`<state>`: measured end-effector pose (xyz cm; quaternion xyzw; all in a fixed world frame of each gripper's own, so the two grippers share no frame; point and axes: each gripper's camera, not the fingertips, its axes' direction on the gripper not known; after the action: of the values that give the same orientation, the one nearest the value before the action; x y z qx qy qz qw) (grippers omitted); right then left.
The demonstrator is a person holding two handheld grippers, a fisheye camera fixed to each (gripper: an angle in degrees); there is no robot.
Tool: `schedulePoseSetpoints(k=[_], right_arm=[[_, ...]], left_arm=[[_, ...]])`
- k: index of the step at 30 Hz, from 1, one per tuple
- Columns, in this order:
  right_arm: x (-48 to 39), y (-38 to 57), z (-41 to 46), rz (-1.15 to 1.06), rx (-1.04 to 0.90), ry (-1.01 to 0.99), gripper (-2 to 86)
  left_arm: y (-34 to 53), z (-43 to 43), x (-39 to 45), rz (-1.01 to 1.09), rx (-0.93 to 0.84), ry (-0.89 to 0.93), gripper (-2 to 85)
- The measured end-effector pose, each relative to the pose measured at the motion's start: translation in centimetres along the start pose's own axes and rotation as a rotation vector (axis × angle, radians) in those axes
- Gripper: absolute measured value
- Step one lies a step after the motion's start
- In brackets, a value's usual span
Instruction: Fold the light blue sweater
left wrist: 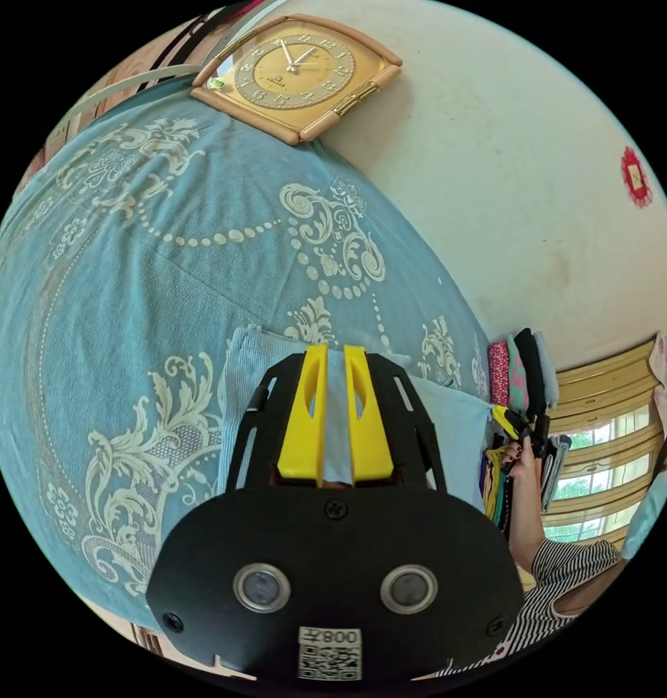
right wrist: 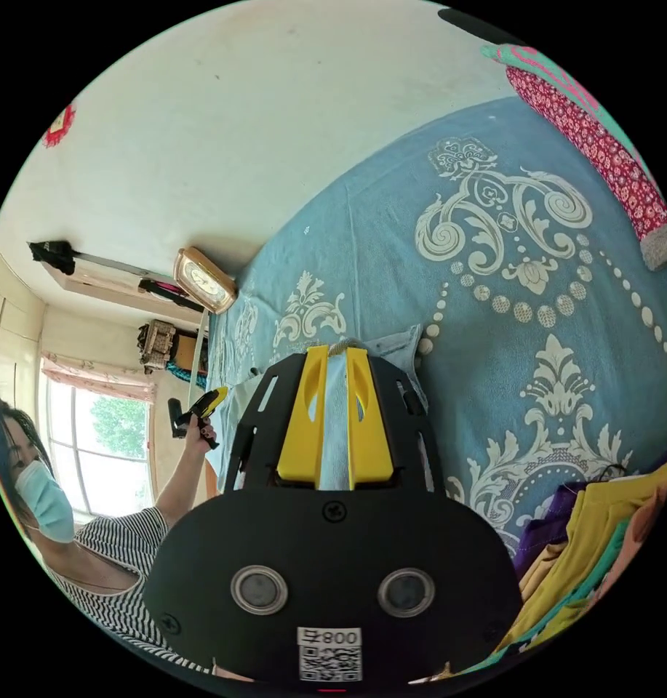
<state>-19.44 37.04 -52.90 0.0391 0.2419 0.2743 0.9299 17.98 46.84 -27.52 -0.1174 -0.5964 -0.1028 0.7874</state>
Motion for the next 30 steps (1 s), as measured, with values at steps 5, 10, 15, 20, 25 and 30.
schedulePoseSetpoints(k=[5, 10, 15, 20, 25, 30], right_arm=[[-3.4, 0.9, -2.3, -0.095, 0.048, 0.092, 5.0], [-6.4, 1.0, 0.6, -0.196, -0.087, 0.188, 2.5], [-4.9, -1.3, 3.5, -0.117, -0.147, 0.362, 0.7], [-3.9, -1.5, 1.9, -0.014, -0.095, 0.28, 0.1], [-9.3, -0.1, 2.8, -0.176, -0.138, 0.407, -0.1], [-10.1, 0.2, 3.3, -0.171, -0.177, 0.406, 0.0]], left_arm=[[2.6, -0.6, 1.5, 0.115, -0.033, -0.132, 3.3], [3.6, 0.0, 0.3, 0.085, -0.072, -0.198, 1.9], [4.3, -0.3, -0.5, 0.073, -0.07, -0.183, 0.6], [5.1, -1.8, -1.2, 0.06, -0.031, -0.178, 0.2], [5.9, -1.5, -1.0, 0.122, -0.076, -0.288, 0.2], [7.3, -4.0, -1.0, 0.099, 0.027, -0.272, 0.1]])
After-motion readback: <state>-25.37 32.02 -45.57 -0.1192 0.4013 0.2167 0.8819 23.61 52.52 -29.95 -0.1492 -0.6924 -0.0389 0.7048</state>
